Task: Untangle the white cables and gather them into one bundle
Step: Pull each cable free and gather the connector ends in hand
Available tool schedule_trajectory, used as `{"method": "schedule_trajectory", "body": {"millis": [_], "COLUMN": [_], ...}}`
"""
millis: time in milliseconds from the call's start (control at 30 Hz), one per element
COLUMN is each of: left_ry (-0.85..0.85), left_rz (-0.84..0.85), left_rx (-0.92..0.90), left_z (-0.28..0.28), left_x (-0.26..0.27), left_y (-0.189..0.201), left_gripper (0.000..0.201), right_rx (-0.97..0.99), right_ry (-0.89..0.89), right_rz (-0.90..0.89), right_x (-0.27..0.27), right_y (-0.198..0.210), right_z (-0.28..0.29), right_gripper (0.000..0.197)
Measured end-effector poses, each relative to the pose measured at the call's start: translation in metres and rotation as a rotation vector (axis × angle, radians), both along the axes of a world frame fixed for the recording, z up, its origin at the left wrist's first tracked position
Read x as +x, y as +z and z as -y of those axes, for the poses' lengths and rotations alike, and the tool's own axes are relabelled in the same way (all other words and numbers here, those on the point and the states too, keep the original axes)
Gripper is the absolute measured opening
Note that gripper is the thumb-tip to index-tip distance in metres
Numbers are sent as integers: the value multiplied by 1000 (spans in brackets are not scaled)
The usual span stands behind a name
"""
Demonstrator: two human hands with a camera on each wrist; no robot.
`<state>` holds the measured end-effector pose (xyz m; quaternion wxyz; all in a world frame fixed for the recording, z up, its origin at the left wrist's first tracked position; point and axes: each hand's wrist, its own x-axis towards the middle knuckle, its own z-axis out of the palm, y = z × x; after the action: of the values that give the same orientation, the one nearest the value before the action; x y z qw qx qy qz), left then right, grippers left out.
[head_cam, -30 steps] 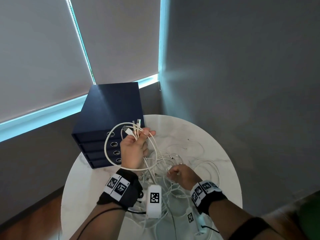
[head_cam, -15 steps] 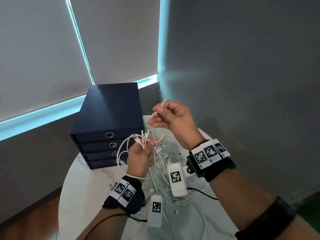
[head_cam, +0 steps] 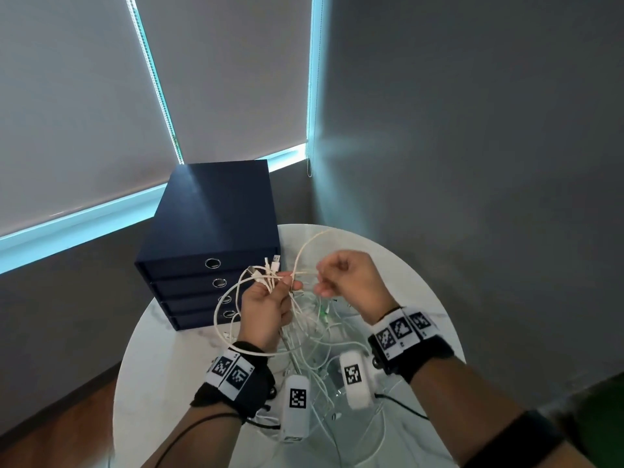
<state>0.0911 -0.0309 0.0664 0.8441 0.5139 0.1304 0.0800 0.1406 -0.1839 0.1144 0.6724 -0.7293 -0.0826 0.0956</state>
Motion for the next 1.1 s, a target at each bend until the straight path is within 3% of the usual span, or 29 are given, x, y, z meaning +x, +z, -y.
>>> {"method": "schedule_trajectory", "body": {"millis": [133, 533, 667, 900, 1100], "left_ry": [-17, -41, -16, -39, -32], "left_rz": [-4, 29, 31, 29, 16], "left_rx": [-13, -22, -15, -18, 6], "left_z": [1, 1, 0, 0, 0], "left_x": [-1, -7, -7, -8, -8], "left_y": [1, 3, 0, 1, -3], "left_gripper": [16, 17, 27, 22, 26], "right_rx": [-213, 237, 204, 266, 205], "right_ry": [106, 54, 60, 73, 87], "right_rz": [-1, 35, 73, 39, 35], "right_x": [-12, -28, -27, -27, -29], "right_y": [-46, -49, -54, -53, -54], "right_z": [-2, -32, -34, -33, -32], "right_gripper": [7, 11, 7, 14, 24]}}
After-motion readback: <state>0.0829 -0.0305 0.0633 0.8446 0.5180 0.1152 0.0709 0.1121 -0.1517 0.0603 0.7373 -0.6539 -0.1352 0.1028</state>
